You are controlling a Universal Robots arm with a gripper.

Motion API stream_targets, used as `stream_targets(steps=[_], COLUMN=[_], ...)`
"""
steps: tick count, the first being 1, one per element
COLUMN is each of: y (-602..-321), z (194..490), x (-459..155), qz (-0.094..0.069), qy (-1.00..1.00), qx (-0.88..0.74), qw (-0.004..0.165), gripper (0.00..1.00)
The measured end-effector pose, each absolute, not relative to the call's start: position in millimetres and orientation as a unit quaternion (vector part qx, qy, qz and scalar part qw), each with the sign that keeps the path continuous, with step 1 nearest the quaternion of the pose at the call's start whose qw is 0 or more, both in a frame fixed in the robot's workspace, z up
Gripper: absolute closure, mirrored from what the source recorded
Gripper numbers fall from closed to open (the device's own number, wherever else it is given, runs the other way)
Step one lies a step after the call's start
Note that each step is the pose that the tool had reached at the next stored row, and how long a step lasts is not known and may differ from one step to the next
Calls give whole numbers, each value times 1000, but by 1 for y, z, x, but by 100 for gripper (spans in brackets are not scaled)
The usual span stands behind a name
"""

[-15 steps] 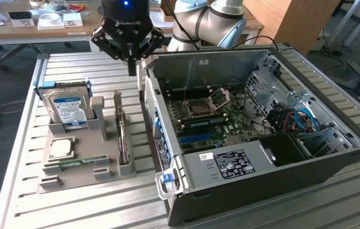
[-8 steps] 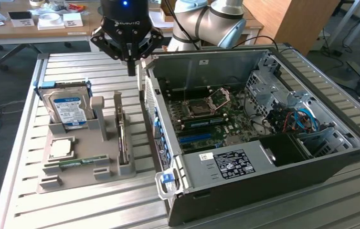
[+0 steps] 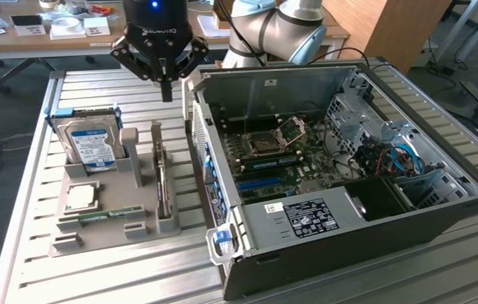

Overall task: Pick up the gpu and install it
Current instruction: 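Reach for the gpu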

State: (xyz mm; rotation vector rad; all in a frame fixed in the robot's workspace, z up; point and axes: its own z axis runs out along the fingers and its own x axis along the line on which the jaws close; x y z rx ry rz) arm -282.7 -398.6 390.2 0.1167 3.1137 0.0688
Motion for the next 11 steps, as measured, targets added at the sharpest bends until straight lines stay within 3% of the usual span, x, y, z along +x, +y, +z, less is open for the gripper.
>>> stream_targets(steps=[11], y=[-399], z=[390], x=[-300], qz=[22], qy=[999], qx=[37], qw=[13], gripper=[89])
